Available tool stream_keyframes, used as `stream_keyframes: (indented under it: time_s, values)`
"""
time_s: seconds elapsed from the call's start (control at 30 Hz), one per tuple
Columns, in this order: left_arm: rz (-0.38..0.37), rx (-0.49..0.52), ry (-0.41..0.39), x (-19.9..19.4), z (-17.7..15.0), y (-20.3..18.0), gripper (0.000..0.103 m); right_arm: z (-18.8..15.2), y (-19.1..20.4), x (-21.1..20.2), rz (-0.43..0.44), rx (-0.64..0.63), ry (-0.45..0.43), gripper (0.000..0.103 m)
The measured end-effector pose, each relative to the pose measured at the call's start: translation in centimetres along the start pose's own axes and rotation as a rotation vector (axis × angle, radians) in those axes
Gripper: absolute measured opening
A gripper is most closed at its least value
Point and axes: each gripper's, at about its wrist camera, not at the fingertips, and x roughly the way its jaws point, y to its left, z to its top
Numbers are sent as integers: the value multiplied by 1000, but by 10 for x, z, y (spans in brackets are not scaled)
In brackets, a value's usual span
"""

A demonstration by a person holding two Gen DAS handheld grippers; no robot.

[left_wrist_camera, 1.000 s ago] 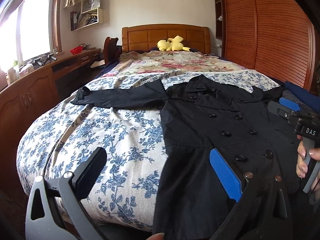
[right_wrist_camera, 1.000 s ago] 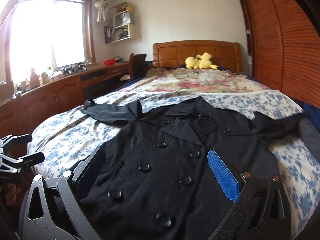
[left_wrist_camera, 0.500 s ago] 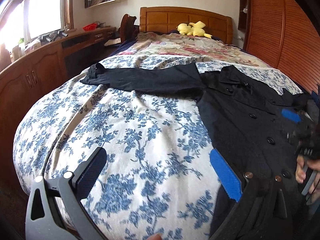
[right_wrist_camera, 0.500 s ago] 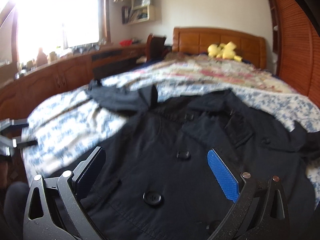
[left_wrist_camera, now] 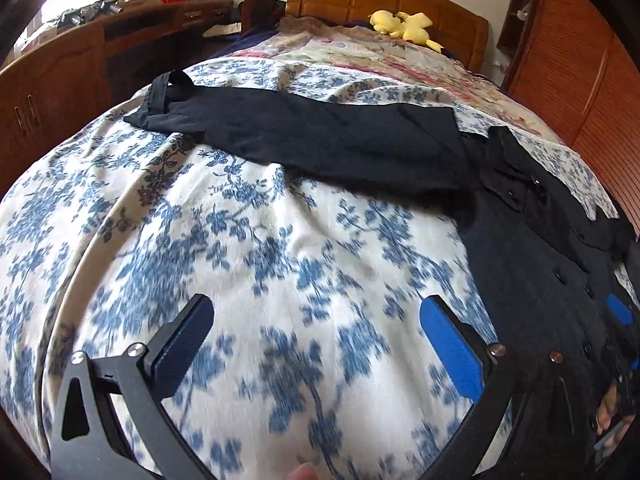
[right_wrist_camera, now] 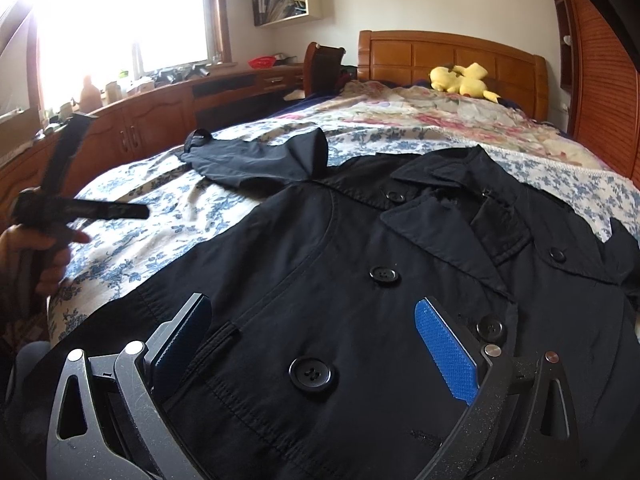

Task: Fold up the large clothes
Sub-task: 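Reach the left gripper to the coat sleeve cuff and close on it, then carry the held sleeve across the coat front with the left gripper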

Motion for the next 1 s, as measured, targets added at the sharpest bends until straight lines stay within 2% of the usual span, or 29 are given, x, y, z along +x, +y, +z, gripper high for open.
stream_keyframes:
  time_s: [0.1,0.23,0.37,0.57,0.63,0.67,0.73,0.8,0.83,0.9,1.0]
  values:
    - [-4,-47,31,19,19,11,103,0,1,0,-1,-4,3,103]
    - [27,-96,67,45,43,24,103,-1,2,2,2,-17,12,103]
    - [15,-146,92,68,61,34,103,-1,2,1,6,-17,13,103]
    - [16,-197,62,92,88,34,102,-2,5,1,4,-27,11,103]
    - [2,-223,50,98,96,37,96,-2,5,1,6,-26,11,103]
    - [-1,-240,44,102,101,38,91,-2,5,1,6,-25,11,103]
    - [2,-263,33,108,110,43,74,-2,6,0,8,-24,11,103]
    - [24,-296,23,110,116,49,36,-2,6,0,7,-24,11,103]
    - [20,-309,22,111,118,51,27,-2,6,0,7,-25,10,103]
    - [5,-317,33,112,122,50,12,-2,7,0,6,-28,8,103]
    - [85,-241,13,97,129,29,2,-3,8,-2,2,-31,3,103]
